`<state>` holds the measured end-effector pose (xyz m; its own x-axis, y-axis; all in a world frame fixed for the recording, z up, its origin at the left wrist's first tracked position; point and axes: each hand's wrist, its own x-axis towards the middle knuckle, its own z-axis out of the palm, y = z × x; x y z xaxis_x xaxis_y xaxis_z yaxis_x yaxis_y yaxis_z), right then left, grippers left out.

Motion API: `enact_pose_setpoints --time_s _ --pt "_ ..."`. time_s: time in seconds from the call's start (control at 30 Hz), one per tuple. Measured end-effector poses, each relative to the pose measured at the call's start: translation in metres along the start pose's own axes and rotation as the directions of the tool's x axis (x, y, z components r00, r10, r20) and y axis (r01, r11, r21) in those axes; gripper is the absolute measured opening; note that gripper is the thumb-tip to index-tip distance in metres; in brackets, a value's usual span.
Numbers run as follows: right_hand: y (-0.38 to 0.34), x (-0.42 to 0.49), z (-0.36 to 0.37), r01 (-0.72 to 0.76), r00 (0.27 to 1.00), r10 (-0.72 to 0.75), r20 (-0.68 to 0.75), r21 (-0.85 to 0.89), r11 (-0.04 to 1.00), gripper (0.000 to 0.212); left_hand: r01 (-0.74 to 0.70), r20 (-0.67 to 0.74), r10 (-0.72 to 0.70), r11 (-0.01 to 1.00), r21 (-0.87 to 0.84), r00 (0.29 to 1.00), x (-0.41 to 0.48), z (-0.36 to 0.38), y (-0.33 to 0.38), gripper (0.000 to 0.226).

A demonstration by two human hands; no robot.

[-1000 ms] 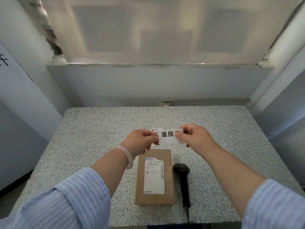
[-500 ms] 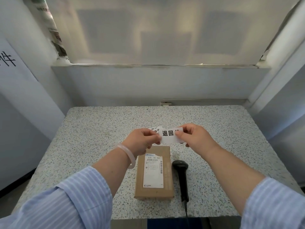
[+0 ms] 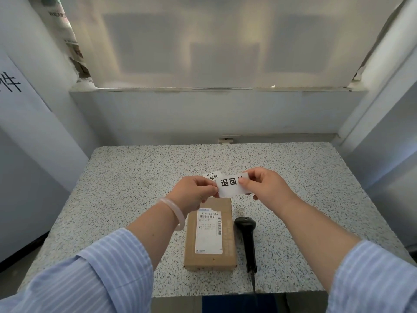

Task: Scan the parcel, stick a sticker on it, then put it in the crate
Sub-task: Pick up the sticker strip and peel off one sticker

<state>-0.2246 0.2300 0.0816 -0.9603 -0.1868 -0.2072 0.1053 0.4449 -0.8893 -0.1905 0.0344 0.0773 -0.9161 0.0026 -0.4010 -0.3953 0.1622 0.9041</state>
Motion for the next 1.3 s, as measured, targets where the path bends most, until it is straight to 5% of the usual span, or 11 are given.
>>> enact_pose_setpoints --time_s 0.3,0.93,1.3 --pt "0.0022 0.0009 0.0000 -0.014 1.000 0.014 -0.022 0.008 1.000 0.013 0.036 0.044 -0.029 0.987 -0.156 0.999 -0.0016 0.0025 -0.0005 0.006" --pt "0.0008 0.0012 0.0049 0.000 0.999 0.001 -0.043 0.034 0.999 0.018 -0.009 -0.009 0.008 0.999 -0.046 1.000 -0.0007 0.0042 0.0009 0.011" --pt "-0.0005 -0.0024 0.0081 0.022 0.999 -0.021 -0.030 0.038 0.999 0.012 0.020 0.067 -0.011 0.990 -0.137 0.998 -0.0049 0.0013 0.0028 0.015"
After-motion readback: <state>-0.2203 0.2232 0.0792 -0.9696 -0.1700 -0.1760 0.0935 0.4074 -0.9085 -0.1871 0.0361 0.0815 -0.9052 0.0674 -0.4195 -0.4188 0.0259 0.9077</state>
